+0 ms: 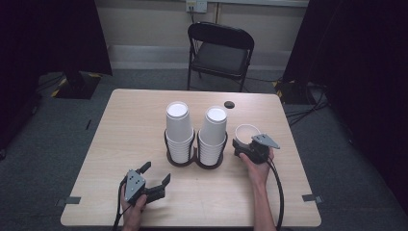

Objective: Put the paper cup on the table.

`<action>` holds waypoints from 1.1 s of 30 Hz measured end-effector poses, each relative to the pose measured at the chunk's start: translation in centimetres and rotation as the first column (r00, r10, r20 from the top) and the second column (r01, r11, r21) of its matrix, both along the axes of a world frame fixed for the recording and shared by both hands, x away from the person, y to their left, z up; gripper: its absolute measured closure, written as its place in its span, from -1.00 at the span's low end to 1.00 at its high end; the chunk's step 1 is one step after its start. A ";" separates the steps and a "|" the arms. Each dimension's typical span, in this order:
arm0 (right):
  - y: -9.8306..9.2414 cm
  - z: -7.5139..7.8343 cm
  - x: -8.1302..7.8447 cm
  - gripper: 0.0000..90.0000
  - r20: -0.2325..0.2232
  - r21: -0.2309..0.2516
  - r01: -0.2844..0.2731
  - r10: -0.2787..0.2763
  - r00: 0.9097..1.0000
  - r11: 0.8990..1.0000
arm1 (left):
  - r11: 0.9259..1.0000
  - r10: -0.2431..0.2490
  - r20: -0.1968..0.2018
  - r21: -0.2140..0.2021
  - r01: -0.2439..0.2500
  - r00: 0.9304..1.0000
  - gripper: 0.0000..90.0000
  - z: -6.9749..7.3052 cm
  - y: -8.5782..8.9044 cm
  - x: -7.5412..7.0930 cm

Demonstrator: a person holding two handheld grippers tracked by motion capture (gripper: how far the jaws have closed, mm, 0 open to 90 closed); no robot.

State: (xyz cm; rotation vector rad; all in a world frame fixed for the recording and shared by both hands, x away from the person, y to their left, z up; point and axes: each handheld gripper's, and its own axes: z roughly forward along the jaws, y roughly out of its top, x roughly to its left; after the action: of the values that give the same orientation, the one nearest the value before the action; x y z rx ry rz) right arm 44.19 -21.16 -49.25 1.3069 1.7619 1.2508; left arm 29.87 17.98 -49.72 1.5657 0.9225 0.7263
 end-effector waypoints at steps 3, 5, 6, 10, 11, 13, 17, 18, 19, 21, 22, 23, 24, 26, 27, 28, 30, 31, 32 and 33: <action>0.0 -0.1 0.0 -0.71 -0.026 -0.009 0.003 -0.003 1.000 1.000 | 1.000 -0.001 -0.001 0.000 0.001 1.000 -0.65 0.0 0.0 0.0; -0.1 -0.1 0.0 -0.71 -0.043 -0.012 0.002 -0.003 0.999 1.000 | 1.000 0.000 -0.001 0.000 0.000 1.000 -0.65 0.0 0.0 0.0; -0.1 -0.1 -0.1 -0.71 -0.047 -0.012 0.006 -0.007 0.999 1.000 | 1.000 -0.001 0.002 -0.001 0.001 1.000 -0.65 0.0 0.0 0.0; -0.2 0.0 -0.2 -0.71 -0.066 -0.024 -0.002 0.000 0.998 1.000 | 1.000 -0.001 0.002 -0.001 0.001 1.000 -0.65 0.0 0.0 0.0; -0.2 0.1 -0.3 -0.71 -0.075 -0.023 0.001 -0.003 0.997 1.000 | 1.000 0.000 0.000 0.000 0.000 1.000 -0.65 0.0 0.0 0.0; -0.3 0.1 -0.3 -0.71 -0.091 -0.029 -0.001 -0.002 0.996 1.000 | 1.000 0.001 0.000 0.000 -0.001 1.000 -0.65 0.0 0.0 0.0; -0.4 -0.2 -0.5 -0.70 -0.141 -0.033 -0.001 -0.004 0.990 0.999 | 1.000 0.001 0.001 -0.003 -0.001 1.000 -0.65 0.0 0.0 0.0; -0.5 -0.2 -0.7 -0.70 -0.129 -0.026 0.000 -0.003 0.992 1.000 | 1.000 0.001 -0.002 -0.002 -0.001 1.000 -0.65 0.0 0.0 0.0; -0.5 -0.2 -0.8 -0.70 -0.125 -0.024 0.005 -0.008 0.992 1.000 | 1.000 0.000 0.001 -0.001 0.000 1.000 -0.65 0.0 0.0 0.0; -0.7 -0.2 -1.1 -0.70 -0.126 -0.022 0.011 -0.014 0.992 1.000 | 1.000 0.003 0.008 0.000 -0.003 1.000 -0.65 0.0 0.0 -0.1; -0.8 -0.2 -1.3 -0.70 -0.128 -0.015 0.014 -0.016 0.992 1.000 | 1.000 0.005 0.008 -0.002 -0.005 1.000 -0.65 0.0 0.0 -0.1; -0.9 -0.2 -1.5 -0.70 -0.127 -0.013 0.016 -0.018 0.992 1.000 | 1.000 0.004 0.007 -0.002 -0.004 1.000 -0.65 0.0 0.0 -0.1; -0.9 -0.2 -1.7 -0.70 -0.131 -0.018 0.015 -0.017 0.991 1.000 | 1.000 0.004 0.006 -0.001 -0.004 1.000 -0.65 0.0 0.0 0.0; -1.0 -0.2 -2.0 -0.70 -0.130 -0.017 0.017 -0.019 0.991 1.000 | 1.000 0.004 -0.001 0.000 -0.004 1.000 -0.65 0.0 0.0 0.0; -1.0 -0.1 -2.2 -0.70 -0.131 -0.017 0.019 -0.021 0.991 1.000 | 1.000 0.006 -0.001 0.001 -0.006 1.000 -0.64 0.0 0.0 0.0; -1.0 -0.1 -2.4 -0.70 -0.139 -0.019 0.021 -0.023 0.990 1.000 | 1.000 0.007 -0.001 0.001 -0.007 1.000 -0.65 0.0 0.0 0.0; -1.1 -0.1 -2.9 -0.70 -0.138 -0.015 0.025 -0.027 0.990 1.000 | 1.000 0.009 -0.001 0.002 -0.009 1.000 -0.65 0.0 0.0 0.0; -1.2 -0.1 -3.1 -0.70 -0.139 -0.010 0.023 -0.024 0.990 1.000 | 1.000 0.010 -0.002 0.003 -0.010 1.000 -0.64 0.0 0.0 0.0; -1.2 -0.1 -3.3 -0.70 -0.137 -0.006 0.022 -0.022 0.990 1.000 | 1.000 0.011 -0.003 0.004 -0.011 1.000 -0.64 0.0 0.0 0.0; -1.2 0.1 -3.6 -0.70 -0.127 -0.003 0.020 -0.021 0.992 1.000 | 1.000 0.011 -0.003 0.004 -0.011 1.000 -0.64 0.0 -0.1 0.0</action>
State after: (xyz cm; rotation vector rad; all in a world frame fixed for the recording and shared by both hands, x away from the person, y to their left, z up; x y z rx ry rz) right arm 40.61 -22.34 -49.17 1.4277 1.8312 1.1774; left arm 29.91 17.91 -49.70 1.5672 0.9330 0.7337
